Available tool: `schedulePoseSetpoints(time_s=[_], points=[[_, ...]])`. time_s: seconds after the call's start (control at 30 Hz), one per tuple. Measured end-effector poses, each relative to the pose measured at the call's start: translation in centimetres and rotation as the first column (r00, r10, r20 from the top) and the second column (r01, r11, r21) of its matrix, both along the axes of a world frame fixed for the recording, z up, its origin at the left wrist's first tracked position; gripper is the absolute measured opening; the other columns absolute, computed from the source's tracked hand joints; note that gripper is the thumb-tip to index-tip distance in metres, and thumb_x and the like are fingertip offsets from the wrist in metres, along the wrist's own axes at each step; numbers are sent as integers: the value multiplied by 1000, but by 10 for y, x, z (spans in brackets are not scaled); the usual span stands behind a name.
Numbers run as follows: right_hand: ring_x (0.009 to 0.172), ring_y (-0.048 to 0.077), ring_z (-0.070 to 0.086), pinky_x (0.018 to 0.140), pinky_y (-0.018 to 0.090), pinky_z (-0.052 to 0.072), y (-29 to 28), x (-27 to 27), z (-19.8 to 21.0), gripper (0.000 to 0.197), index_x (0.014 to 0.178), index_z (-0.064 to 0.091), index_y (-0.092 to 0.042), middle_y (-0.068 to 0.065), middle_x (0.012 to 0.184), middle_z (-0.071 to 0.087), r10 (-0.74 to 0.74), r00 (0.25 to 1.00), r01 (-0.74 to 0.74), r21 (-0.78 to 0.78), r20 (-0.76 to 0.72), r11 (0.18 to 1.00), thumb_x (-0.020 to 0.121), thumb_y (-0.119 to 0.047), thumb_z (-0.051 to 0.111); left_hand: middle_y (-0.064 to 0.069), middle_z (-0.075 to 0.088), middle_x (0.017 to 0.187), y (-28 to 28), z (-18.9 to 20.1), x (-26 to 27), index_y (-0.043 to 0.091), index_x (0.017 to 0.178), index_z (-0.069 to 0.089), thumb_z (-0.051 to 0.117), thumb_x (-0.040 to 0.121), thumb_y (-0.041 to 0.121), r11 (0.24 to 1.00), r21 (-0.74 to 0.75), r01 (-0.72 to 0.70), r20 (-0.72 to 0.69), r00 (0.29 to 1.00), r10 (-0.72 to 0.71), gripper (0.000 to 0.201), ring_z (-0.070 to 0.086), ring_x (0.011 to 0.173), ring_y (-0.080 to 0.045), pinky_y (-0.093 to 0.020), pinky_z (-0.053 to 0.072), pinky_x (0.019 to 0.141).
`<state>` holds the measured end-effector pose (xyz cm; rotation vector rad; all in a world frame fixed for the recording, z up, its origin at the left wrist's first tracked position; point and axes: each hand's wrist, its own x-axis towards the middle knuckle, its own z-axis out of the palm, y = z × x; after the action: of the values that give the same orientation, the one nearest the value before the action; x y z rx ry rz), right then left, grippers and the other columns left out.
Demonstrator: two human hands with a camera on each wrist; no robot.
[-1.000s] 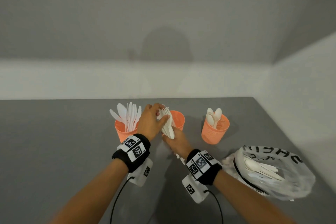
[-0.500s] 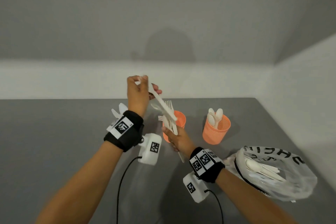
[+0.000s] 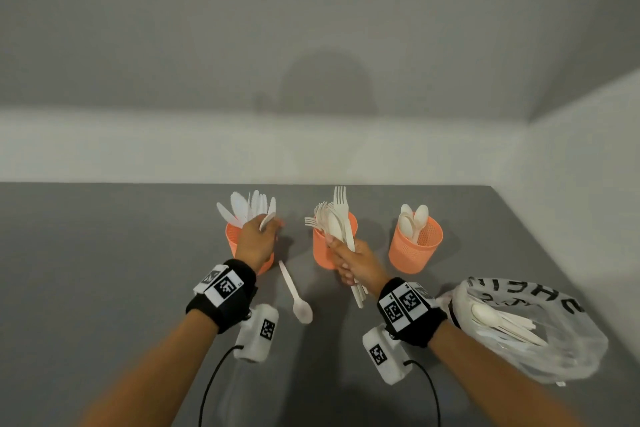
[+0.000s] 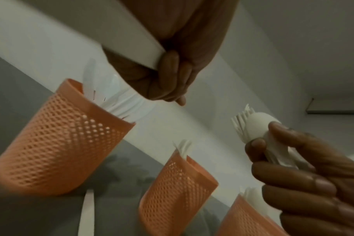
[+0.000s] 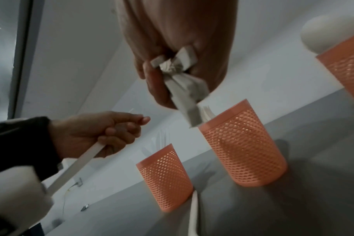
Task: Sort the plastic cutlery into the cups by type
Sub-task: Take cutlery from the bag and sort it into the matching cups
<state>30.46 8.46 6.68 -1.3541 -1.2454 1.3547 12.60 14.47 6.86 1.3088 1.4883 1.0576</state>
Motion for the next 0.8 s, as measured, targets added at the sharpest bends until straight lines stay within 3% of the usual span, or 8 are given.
schedulePoseSetpoints(time_s=[0.1, 0.2, 0.33, 0.43, 0.53, 0.63, 0.73, 0.8], points=[[30, 4, 28, 34, 15, 27, -4, 4, -1, 45, 54, 36, -17, -10, 35, 31, -25, 1000, 25, -54, -6, 998, 94, -30, 53, -1, 38, 50, -13, -2, 7, 20, 75, 57, 40, 98, 26, 999, 7, 52, 88, 995, -52, 30, 32, 41, -13, -23, 26, 43], [30, 5, 29, 35, 15, 29, -6, 1, -2, 50, 50, 35, -17, -8, 35, 29, 5, 997, -12, -100, -73, 995, 95, -29, 50, 6, 42, 51, -22, 3, 18, 17, 80, 58, 52, 90, 43, 983, -59, 175, 215, 964, -159, 28, 33, 38, -7, -16, 26, 37], [35, 7, 32, 42, 19, 36, -7, -10, -1, 41, 56, 51, -20, -8, 37, 29, 123, 977, -144, -113, -171, 983, 97, -23, 45, -6, 39, 58, -26, 9, 34, 3, 93, 58, 61, 76, 58, 907, -87, 411, 341, 868, -361, 58, 23, 37, -6, -16, 16, 35], [38, 7, 34, 50, 21, 41, -8, -14, 4, 29, 74, 59, -19, -8, 38, 29, 220, 959, -248, -150, -177, 957, 97, -19, 42, -6, 45, 54, -28, 15, 44, -5, 94, 63, 68, 74, 47, 886, -79, 457, 353, 844, -404, 56, 28, 32, -5, -15, 18, 33], [34, 4, 32, 46, 18, 38, -8, -9, 9, 32, 64, 42, -17, -9, 34, 30, 282, 933, -329, -215, -222, 920, 96, -23, 41, -7, 55, 66, -30, 22, 50, 1, 99, 64, 76, 72, 27, 894, -79, 442, 326, 858, -396, 39, 44, 39, -5, -14, 33, 35], [34, 4, 34, 45, 18, 40, -8, -7, 11, 34, 62, 38, -17, -9, 38, 36, 278, 949, -308, -250, -150, 918, 96, -21, 42, -14, 64, 79, -29, 24, 56, 4, 90, 62, 68, 78, 5, 941, -61, 333, 265, 914, -307, 13, 62, 68, -19, -24, 54, 61], [43, 8, 48, 55, 23, 50, -4, -8, 11, 5, 87, 52, -16, -1, 51, 50, 224, 974, -224, -146, -13, 964, 92, -15, 52, -25, 67, 95, -24, 18, 58, -4, 99, 62, 67, 78, 7, 971, -24, 237, 159, 960, -230, 24, 66, 86, -31, -37, 54, 78], [47, 6, 53, 59, 22, 50, -2, -10, 10, 13, 84, 56, -18, 0, 56, 53, 199, 975, -194, -50, 99, 980, 91, -8, 52, -20, 69, 96, -22, 17, 58, -1, 102, 61, 68, 78, 10, 981, 13, 192, 81, 978, -193, 26, 67, 88, -28, -37, 55, 81]])
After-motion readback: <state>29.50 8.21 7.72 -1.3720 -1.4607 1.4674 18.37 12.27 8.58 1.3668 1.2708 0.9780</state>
